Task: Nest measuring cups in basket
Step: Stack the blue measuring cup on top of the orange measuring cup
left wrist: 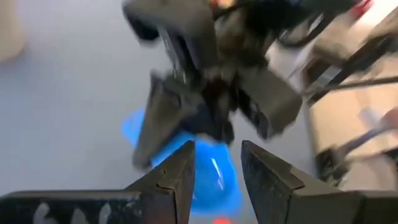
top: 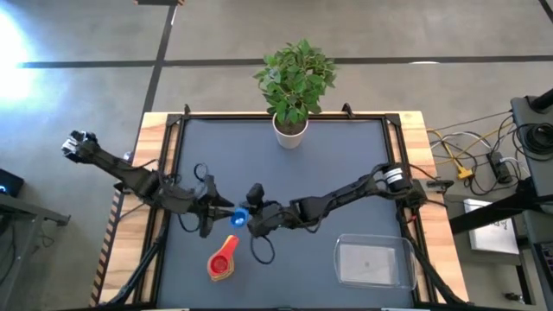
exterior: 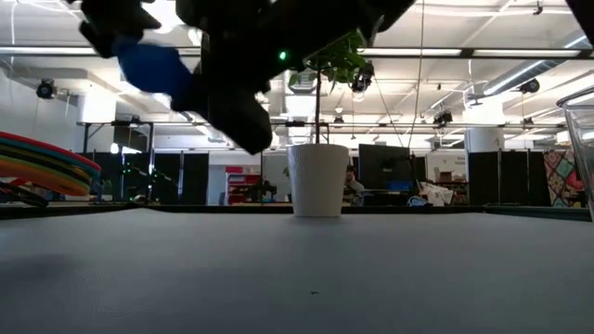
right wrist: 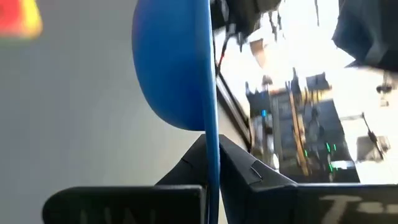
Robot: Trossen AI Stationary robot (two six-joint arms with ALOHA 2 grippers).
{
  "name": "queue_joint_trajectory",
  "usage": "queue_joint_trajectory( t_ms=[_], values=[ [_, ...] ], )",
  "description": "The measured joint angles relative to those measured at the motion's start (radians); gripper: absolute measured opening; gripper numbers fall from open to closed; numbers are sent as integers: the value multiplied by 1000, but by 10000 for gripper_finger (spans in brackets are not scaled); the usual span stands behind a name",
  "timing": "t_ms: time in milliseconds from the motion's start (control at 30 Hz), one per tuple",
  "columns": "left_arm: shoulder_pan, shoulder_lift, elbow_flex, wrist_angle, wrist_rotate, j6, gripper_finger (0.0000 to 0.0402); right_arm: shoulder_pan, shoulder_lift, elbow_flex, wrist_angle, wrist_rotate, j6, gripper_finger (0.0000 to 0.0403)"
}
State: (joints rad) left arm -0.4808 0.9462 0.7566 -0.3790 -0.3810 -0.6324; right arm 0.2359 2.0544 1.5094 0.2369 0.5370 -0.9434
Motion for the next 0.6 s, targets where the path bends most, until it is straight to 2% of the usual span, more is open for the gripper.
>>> queue_joint_trajectory(
  t_ms=[100, 167, 367, 600],
  values=[
    [-19, 76, 107, -218, -1, -68, 112, -12, 27, 33, -52, 35, 10, 9],
    [-36, 133, 162, -298, 0, -85, 112, -16, 36, 45, -81, 40, 25, 9],
    [-96, 301, 299, -394, 5, -77, 112, -19, 33, 51, -109, 40, 60, 9],
    [-106, 461, 382, -502, -4, -95, 112, -19, 24, 55, -108, 35, 61, 9]
  ],
)
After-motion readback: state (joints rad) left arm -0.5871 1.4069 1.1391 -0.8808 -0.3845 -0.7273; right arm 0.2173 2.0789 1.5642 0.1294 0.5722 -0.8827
